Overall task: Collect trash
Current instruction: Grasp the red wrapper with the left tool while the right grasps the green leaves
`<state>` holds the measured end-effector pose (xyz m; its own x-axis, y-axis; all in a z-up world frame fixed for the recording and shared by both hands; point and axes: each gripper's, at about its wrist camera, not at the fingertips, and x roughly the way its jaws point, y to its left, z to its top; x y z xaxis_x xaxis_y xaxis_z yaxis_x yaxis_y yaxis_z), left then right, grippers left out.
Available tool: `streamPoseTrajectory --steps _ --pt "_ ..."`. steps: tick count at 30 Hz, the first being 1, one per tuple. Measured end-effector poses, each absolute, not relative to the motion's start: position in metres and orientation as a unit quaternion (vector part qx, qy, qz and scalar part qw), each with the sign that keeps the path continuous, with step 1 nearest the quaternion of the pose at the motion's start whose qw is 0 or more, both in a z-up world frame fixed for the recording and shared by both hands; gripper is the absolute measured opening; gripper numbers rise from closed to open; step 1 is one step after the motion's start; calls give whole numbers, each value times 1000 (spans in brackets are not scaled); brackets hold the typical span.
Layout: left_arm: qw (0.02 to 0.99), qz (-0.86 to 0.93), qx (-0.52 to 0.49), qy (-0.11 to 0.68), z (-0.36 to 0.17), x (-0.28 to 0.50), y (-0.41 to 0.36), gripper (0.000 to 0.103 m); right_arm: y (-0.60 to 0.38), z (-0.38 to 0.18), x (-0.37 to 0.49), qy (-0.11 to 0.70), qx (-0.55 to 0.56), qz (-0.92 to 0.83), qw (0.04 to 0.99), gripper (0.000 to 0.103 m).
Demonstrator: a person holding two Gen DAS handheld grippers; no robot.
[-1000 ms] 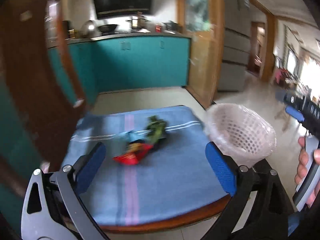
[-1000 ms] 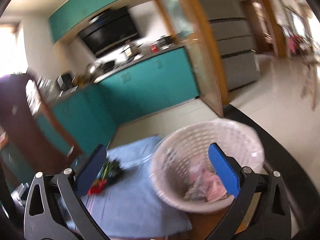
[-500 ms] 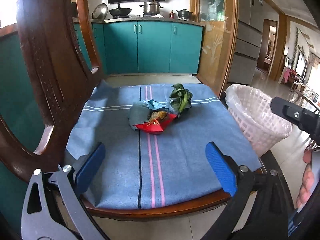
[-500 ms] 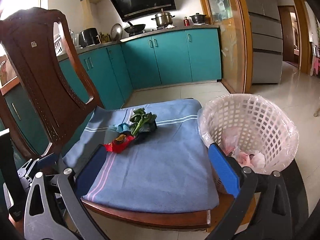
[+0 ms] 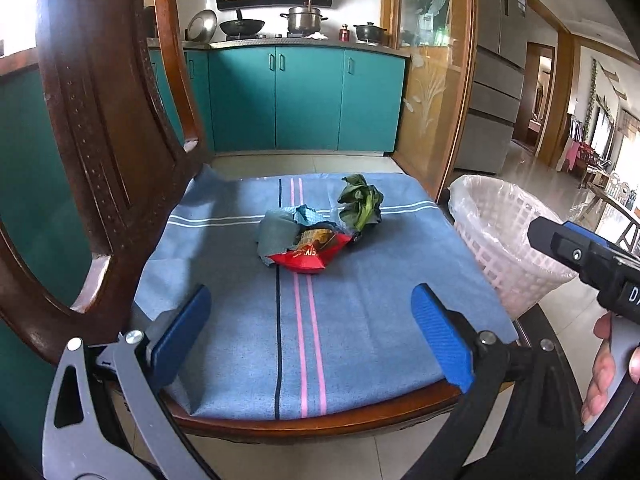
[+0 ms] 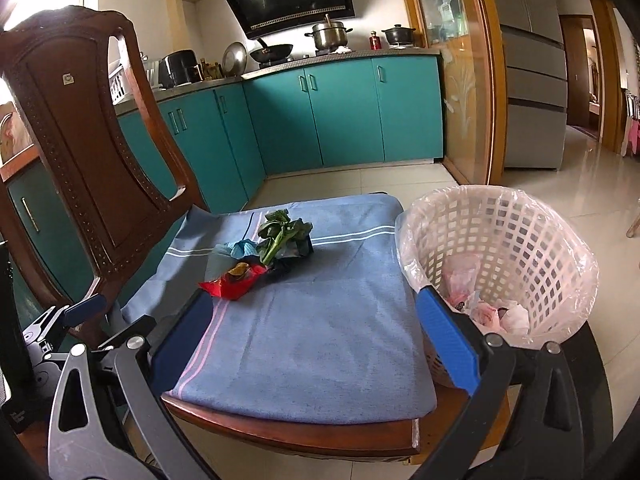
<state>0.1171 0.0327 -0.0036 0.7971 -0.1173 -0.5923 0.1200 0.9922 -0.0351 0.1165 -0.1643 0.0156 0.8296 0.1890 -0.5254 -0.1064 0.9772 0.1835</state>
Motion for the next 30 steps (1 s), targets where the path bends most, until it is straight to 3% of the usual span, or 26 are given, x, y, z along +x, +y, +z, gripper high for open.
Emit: streamPoseTrajectory --steps 8,20,23,25,27,29,30 --pt "943 -59 9 327 -16 136 29 98 -163 19 116 282 76 81 953 99" --pt "929 -72 29 362 -57 231 21 70 -172 14 130 302 87 77 946 99" --pt "914 -78 43 397 -75 248 17 58 -171 13 131 304 86 78 945 99" --pt "904 -81 42 418 -87 254 18 41 -169 13 132 305 87 81 945 99" --pt "902 -90 46 419 -89 250 19 34 -165 12 132 305 81 84 945 99" --pt "899 -100 41 424 -84 244 20 19 -161 10 133 307 74 86 945 99" --pt "900 -104 31 423 -78 239 23 18 -159 9 133 308 72 87 945 99"
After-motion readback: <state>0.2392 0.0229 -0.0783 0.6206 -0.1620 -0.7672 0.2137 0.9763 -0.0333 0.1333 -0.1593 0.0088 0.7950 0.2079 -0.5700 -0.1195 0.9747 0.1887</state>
